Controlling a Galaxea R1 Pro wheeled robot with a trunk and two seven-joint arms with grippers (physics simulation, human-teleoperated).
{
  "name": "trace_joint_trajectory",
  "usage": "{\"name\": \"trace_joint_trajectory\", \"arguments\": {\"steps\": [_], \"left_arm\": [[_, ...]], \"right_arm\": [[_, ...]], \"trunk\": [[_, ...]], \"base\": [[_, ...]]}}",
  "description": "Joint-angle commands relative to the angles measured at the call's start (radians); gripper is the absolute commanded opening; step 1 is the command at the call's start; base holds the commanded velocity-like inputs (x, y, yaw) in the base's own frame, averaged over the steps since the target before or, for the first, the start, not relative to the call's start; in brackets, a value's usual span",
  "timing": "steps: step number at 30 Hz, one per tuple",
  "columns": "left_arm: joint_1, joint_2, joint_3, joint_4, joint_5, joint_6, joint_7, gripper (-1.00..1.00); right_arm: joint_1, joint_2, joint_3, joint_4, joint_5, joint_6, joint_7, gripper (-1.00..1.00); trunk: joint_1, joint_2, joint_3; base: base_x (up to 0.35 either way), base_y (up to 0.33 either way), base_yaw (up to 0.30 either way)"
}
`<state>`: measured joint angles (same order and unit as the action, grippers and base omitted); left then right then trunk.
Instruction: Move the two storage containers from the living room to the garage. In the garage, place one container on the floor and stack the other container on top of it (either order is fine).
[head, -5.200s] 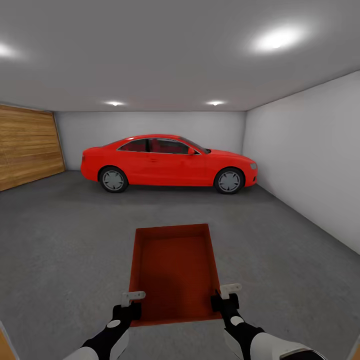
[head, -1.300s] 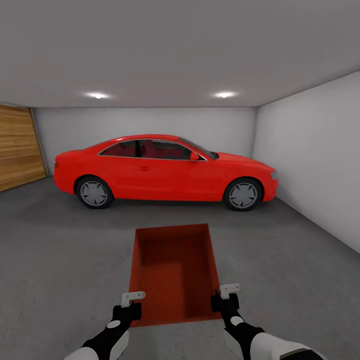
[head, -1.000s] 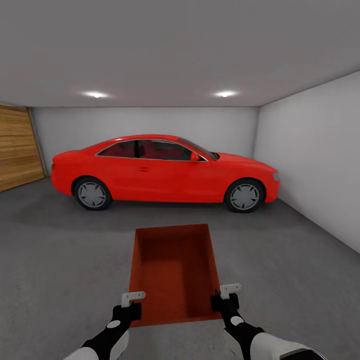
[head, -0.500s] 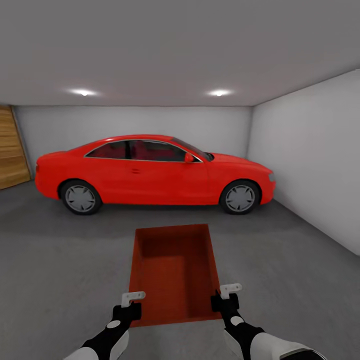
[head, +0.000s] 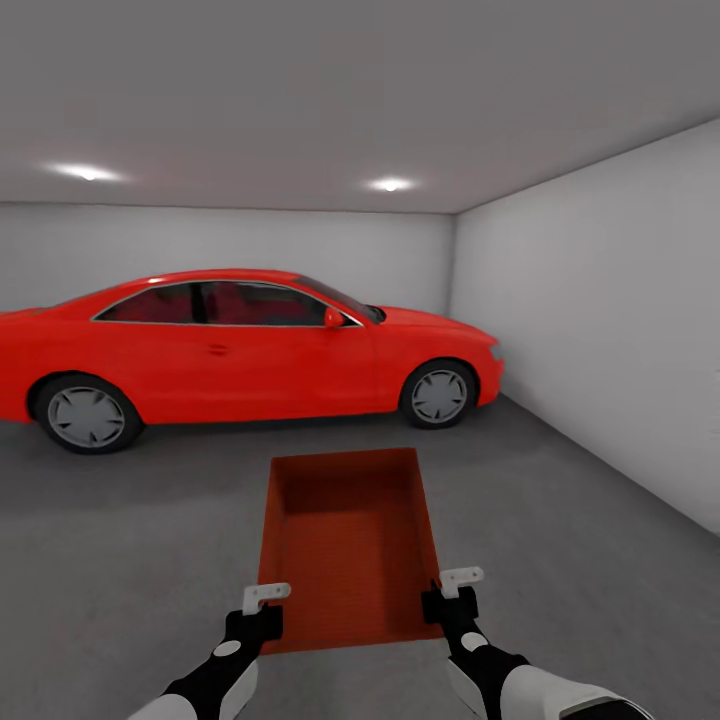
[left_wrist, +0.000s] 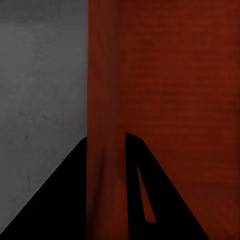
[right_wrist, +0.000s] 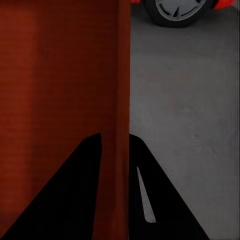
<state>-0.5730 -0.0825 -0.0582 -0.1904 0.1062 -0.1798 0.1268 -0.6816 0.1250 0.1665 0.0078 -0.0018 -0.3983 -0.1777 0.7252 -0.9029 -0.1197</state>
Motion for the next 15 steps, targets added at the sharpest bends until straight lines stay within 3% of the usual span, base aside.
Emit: {"name": "trace_joint_trajectory", "arguments": {"steps": [1, 15], "left_arm": [[-0.001, 0.006, -0.021, -0.003, 0.001, -0.035, 0.008, -1.00], [-0.001, 0.006, -0.021, -0.003, 0.001, -0.035, 0.008, -1.00]], "right_arm": [[-0.001, 0.001, -0.041, 0.003, 0.013, 0.003, -0.003, -1.00], [-0.001, 0.001, -0.041, 0.003, 0.013, 0.002, -0.003, -1.00]], "trunk": [[0.001, -0.001, -0.002], [0.001, -0.001, -0.002]], "base": [[0.322, 0.000, -0.278], [0.322, 0.000, -0.278]]}}
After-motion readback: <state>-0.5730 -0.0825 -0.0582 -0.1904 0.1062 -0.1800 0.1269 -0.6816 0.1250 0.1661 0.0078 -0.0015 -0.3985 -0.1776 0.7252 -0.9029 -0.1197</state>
